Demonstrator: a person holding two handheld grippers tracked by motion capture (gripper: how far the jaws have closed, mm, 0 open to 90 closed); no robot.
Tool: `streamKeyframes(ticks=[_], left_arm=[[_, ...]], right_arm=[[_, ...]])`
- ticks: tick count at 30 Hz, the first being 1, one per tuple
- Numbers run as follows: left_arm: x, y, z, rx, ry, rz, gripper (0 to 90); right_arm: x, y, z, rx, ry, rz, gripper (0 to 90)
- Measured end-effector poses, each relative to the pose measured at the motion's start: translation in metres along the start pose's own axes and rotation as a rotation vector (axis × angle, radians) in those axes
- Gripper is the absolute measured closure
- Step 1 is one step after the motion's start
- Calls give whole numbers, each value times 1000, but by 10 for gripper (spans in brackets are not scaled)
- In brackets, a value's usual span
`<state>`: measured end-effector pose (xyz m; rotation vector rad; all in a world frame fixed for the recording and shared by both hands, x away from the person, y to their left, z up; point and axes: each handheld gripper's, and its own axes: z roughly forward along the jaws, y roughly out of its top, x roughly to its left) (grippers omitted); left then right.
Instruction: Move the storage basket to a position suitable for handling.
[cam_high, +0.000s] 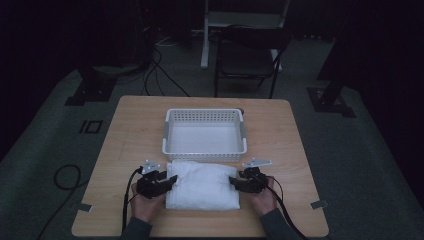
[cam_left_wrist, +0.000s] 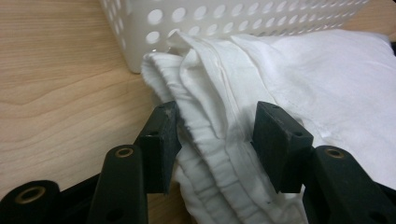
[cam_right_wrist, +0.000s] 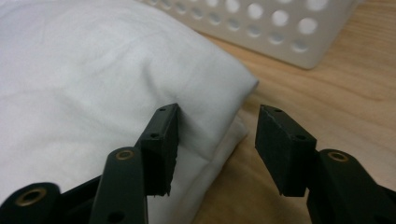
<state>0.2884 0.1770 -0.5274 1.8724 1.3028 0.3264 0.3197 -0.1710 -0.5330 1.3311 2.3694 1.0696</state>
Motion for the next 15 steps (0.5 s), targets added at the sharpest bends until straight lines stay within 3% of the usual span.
streamKeyframes(ticks=[15], left_arm=[[3, 4, 4, -41, -17, 7, 419]], right_arm=[[-6, 4, 3, 8, -19, -9, 470]])
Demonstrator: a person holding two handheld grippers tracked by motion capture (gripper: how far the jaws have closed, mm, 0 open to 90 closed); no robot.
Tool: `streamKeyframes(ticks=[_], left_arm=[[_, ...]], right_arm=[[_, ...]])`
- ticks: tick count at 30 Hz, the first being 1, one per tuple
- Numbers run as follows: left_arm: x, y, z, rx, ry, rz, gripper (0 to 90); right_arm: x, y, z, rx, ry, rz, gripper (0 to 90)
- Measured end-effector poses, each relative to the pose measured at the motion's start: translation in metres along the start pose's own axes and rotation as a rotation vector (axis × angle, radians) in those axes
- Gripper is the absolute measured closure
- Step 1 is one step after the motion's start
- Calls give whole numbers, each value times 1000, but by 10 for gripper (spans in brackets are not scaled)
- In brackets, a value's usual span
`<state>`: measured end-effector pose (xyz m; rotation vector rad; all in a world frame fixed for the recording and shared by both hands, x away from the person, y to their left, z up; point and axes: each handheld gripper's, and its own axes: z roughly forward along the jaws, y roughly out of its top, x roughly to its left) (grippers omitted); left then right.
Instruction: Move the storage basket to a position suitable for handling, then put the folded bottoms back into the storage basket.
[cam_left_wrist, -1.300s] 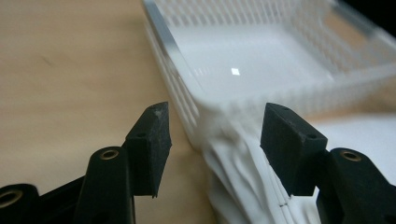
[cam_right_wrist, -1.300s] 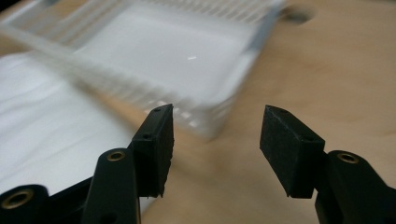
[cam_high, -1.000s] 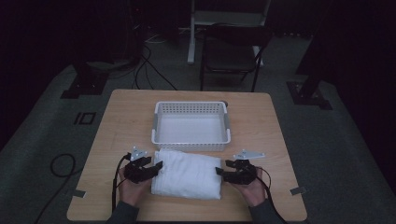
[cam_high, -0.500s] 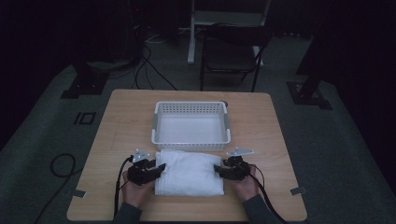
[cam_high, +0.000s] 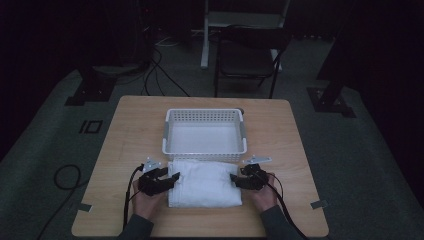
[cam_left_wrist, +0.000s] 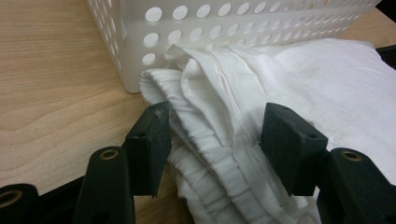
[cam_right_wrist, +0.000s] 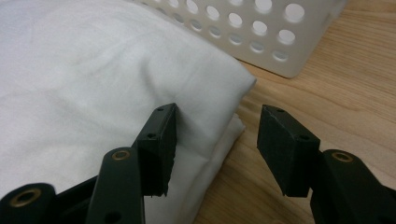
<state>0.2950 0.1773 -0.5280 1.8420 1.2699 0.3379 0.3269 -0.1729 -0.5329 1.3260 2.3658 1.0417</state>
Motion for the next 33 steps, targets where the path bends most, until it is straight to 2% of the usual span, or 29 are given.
streamKeyframes(ticks=[3, 7, 12, 16, 18, 22, 25, 27, 30, 31, 32, 33], left_arm=[[2, 0, -2, -2, -13, -17, 425], [3, 5, -13, -49, -11, -46, 389], [-4, 5, -27, -98, -20, -30, 276], [-11, 1, -26, -83, -37, -2, 191], [-13, -3, -23, -76, -28, -1, 154], [-11, -7, -13, -53, -16, -20, 91], [-11, -5, -3, -20, -4, -43, 91], [-14, -5, -3, -31, -9, -43, 91], [-18, -3, -9, -65, -48, -33, 91], [-20, -2, -10, -60, -86, -8, 91], [-21, -2, -9, -53, -74, 10, 84], [-23, -2, -6, -38, -43, 20, 82]], right_arm=[[0, 0, 0, 0, 0, 2, 467], [-1, 0, 0, 1, -2, 6, 442], [-3, -1, -1, 5, 4, 20, 413], [-2, -2, -2, -2, 2, 16, 413], [-3, -2, -2, -3, 1, 18, 408], [-3, -3, -3, -2, 3, 17, 407], [-4, -3, -1, -1, 12, 27, 404], [-4, -4, -2, -1, 10, 25, 403], [-5, -4, -1, -2, 12, 28, 397], [-5, -4, -1, -2, 12, 29, 397], [-4, -4, -1, -2, 10, 29, 396], [-4, -4, -1, -2, 9, 27, 396]])
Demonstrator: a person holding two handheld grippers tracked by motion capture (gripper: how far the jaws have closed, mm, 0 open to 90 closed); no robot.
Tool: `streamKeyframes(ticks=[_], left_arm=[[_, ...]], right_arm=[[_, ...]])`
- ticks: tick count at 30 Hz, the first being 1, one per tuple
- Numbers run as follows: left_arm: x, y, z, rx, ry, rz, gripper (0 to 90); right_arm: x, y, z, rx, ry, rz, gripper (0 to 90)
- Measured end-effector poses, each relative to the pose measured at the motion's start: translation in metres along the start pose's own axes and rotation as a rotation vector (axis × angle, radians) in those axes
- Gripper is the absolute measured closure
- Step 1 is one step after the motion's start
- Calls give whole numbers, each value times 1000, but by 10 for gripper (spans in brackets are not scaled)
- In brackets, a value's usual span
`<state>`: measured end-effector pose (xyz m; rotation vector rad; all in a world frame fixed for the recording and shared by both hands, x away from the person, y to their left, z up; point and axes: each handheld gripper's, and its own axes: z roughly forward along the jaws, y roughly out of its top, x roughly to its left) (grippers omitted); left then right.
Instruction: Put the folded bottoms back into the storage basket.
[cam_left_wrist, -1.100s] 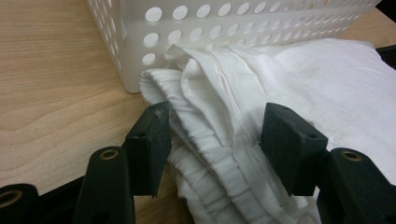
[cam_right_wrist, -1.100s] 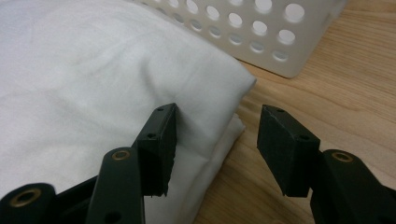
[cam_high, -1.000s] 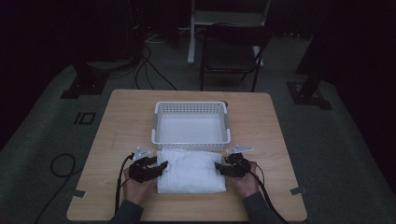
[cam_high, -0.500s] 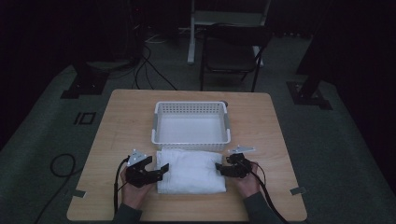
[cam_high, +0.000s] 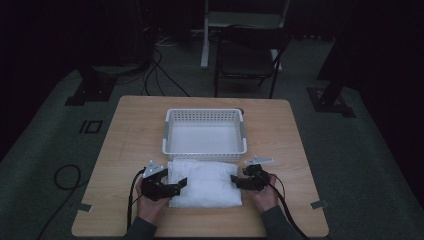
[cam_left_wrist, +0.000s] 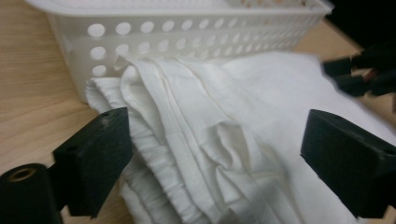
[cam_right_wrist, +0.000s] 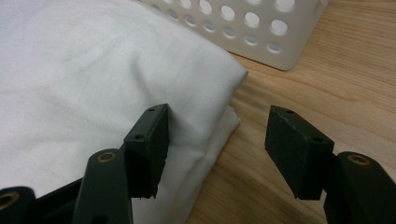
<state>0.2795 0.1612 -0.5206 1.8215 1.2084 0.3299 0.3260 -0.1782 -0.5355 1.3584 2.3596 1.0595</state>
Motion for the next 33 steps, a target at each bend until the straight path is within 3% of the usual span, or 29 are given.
streamKeyframes(ticks=[4, 6, 14, 16, 18, 22, 23, 27, 33], left_arm=[[6, -6, 17, 50, 51, -8, 65], [10, -9, 22, 54, 55, -16, 24], [20, -12, 31, 71, -1, -87, 24], [22, -12, 33, 90, -17, -122, 25], [24, -11, 34, 98, -22, -123, 25], [24, -11, 35, 105, -28, -115, 25], [24, -11, 35, 106, -30, -112, 25], [25, -10, 35, 106, -36, -107, 26], [25, -10, 35, 108, -51, -106, 45]], right_arm=[[0, 0, -1, -2, -6, -5, 396], [0, 0, -1, -3, -4, -3, 394], [1, 1, -4, -6, -10, 4, 393], [2, 2, -10, -26, -21, -1, 402], [6, 3, -20, -60, -24, -5, 401], [15, 3, -31, -108, 59, 6, 358], [17, 2, -31, -107, 80, 18, 312], [16, 1, -18, -72, 67, 39, 181], [11, -1, 2, -8, 109, 89, 132]])
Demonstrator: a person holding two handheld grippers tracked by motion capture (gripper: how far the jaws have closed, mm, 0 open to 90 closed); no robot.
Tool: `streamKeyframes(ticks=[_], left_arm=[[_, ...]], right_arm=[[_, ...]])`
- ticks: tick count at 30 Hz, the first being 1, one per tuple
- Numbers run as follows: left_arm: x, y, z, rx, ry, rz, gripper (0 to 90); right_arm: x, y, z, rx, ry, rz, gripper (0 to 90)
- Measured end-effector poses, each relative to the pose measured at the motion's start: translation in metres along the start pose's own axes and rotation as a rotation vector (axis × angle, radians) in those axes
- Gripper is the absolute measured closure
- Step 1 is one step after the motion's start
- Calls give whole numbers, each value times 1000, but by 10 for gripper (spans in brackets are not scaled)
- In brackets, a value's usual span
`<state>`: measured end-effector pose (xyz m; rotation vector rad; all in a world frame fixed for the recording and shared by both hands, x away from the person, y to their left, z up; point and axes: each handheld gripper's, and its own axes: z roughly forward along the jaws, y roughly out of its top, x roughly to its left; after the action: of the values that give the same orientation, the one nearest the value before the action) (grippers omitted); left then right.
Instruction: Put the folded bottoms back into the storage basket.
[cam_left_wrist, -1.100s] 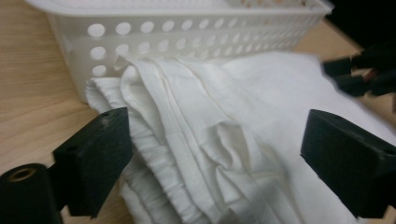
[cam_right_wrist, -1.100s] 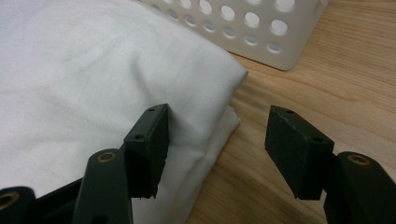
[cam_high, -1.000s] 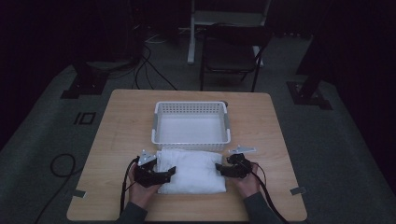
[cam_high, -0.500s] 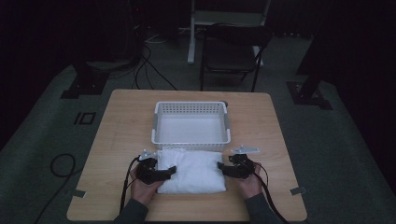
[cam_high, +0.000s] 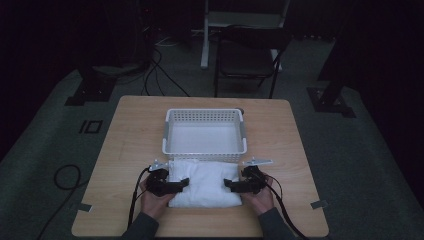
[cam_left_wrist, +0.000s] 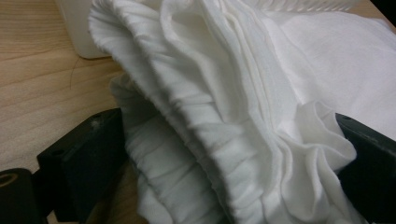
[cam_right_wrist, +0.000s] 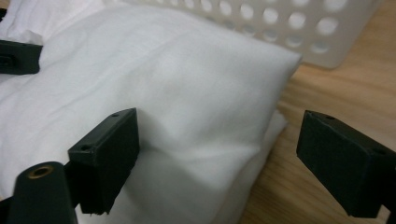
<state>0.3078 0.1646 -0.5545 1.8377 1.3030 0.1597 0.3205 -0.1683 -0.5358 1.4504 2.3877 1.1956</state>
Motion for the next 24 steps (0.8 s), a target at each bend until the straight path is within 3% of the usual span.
streamKeyframes(ticks=[5, 7, 10, 13, 15, 19, 24], left_arm=[[1, 1, -1, 13, -47, -8, 125], [1, 1, -2, 22, -68, -16, 174], [2, 0, -2, 29, -92, -27, 254], [2, 1, -2, 37, -111, -42, 312], [0, 0, -2, 29, -110, -46, 355], [-4, 1, -5, 22, -98, -27, 432], [-10, 1, -8, 5, -83, -1, 505]], right_arm=[[-8, -4, 9, 19, 57, 68, 141], [-9, -4, 9, 16, 72, 72, 162], [-11, -5, 10, 14, 140, 90, 286], [-20, -5, 13, 24, 241, 145, 406], [-25, -4, 15, 32, 279, 172, 472], [-21, -5, 15, 27, 274, 161, 615], [-6, -3, 9, 5, 184, 62, 681]])
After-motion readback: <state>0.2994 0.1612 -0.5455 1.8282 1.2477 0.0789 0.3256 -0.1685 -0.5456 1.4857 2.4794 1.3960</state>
